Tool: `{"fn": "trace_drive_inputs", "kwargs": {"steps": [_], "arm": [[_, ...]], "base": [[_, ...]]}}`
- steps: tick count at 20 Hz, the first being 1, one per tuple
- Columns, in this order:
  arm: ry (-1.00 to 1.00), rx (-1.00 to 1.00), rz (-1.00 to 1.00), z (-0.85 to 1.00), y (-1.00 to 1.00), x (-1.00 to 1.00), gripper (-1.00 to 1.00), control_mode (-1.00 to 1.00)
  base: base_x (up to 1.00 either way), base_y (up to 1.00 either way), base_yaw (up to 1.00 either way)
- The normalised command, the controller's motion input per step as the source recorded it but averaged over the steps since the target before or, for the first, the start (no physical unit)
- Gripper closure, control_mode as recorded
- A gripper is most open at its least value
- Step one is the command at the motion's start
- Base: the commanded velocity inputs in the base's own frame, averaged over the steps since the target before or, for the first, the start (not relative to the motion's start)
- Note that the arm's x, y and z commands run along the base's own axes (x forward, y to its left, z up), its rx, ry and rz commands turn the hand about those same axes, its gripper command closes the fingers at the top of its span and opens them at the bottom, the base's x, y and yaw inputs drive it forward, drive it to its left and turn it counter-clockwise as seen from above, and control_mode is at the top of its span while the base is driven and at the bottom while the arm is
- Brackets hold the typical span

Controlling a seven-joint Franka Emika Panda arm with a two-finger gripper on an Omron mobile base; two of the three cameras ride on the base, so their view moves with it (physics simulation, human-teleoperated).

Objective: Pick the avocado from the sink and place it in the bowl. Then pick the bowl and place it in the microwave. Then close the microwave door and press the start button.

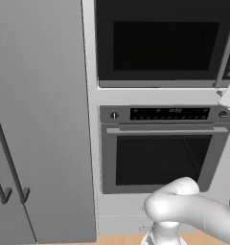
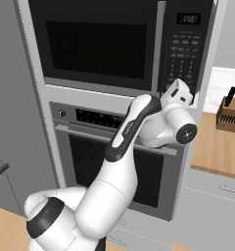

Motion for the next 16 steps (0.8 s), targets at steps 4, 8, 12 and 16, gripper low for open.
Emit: {"fn": "trace_drive_inputs", "kwargs": {"steps": [4,8,12,16], "arm": [[0.00,0.01,0.00,-0.03,-0.12,0.07,-1.00,-1.00],[0.00,0.01,0.00,-0.04,-0.08,0.26,-1.00,-1.00],[0.00,0.00,0.00,-0.08,-0.06,0.31,-1.00,-1.00],[-0.02,0.00,0.00,-0.27,0.01,0.08,-1.00,-1.00]], "base": [[0.00,0.00,0.00],[0.00,0.00,0.00],[0.00,0.00,0.00],[0.00,0.00,0.00]]}}
